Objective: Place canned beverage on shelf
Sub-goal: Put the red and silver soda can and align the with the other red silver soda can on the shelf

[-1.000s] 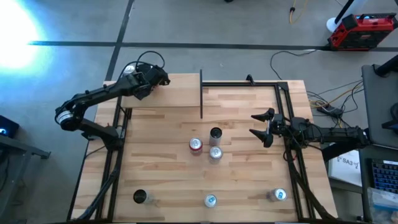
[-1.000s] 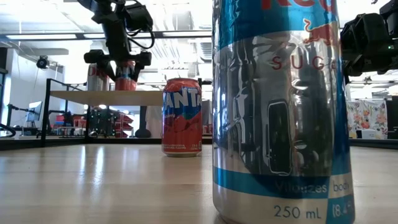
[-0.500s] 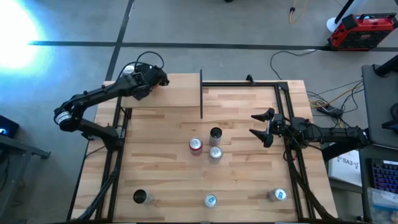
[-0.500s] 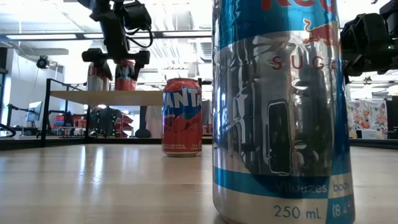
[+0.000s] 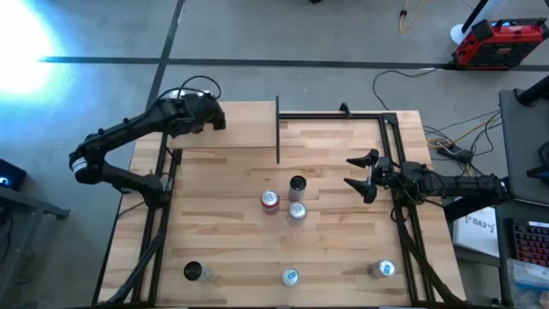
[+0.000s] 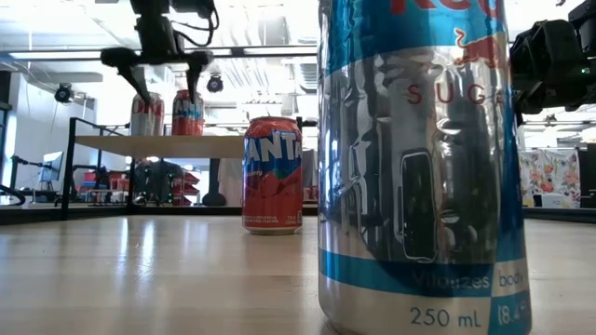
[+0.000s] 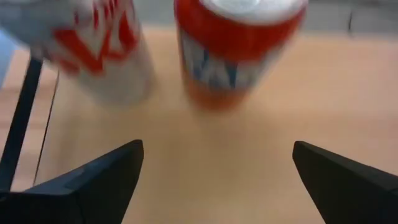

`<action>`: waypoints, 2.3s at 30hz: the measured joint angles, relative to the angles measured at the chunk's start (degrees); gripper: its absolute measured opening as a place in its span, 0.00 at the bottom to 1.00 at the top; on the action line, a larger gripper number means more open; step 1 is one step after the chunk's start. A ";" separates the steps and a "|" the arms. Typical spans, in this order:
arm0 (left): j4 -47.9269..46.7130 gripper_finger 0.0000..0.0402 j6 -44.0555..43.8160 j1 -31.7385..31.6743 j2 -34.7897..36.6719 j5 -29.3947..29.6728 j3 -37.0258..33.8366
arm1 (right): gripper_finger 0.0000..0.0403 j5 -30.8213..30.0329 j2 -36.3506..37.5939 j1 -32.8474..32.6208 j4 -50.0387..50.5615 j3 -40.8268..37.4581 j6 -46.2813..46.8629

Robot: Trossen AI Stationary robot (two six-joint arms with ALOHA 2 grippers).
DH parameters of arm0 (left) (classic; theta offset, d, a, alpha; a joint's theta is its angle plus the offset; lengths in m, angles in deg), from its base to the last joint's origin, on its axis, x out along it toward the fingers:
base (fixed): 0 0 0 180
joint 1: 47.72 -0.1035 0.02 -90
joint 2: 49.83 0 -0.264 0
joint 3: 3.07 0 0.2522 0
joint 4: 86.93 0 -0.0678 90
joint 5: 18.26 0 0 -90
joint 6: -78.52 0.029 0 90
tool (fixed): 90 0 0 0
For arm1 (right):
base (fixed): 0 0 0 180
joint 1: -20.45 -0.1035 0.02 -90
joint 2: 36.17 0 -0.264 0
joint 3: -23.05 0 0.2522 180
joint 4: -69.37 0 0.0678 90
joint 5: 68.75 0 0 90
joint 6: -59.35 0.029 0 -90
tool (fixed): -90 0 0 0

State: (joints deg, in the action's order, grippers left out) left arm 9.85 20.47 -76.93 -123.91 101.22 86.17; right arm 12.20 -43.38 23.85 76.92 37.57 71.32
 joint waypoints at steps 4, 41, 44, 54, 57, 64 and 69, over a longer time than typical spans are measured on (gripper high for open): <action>-8.78 0.99 0.43 1.34 0.02 -7.92 1.95 | 0.91 0.01 0.01 0.01 0.00 0.00 0.00; -16.61 0.99 -57.63 51.69 -10.84 -18.40 11.48 | 0.91 0.01 -0.01 0.00 0.00 0.00 0.00; -16.59 0.99 -53.78 51.53 -15.81 -14.51 16.51 | 0.91 0.01 0.01 0.00 0.00 0.00 0.00; -17.63 0.99 -37.24 48.08 -30.60 -11.46 33.66 | 0.91 0.01 -0.01 0.02 0.00 0.00 0.00; -18.23 0.99 -35.97 46.17 -33.73 -13.29 36.13 | 0.91 -0.01 -0.01 0.02 0.00 0.00 0.00; -16.77 0.95 -32.77 42.33 -36.65 -18.80 37.24 | 0.91 0.01 -0.01 0.02 0.00 0.00 0.00; -11.41 0.94 -30.19 42.16 -36.65 -19.62 37.21 | 0.91 0.01 0.00 0.02 0.00 0.00 0.00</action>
State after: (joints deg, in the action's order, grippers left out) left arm -1.56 -9.72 -34.77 -160.57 81.59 123.38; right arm 12.21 -43.38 23.87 76.92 37.57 71.32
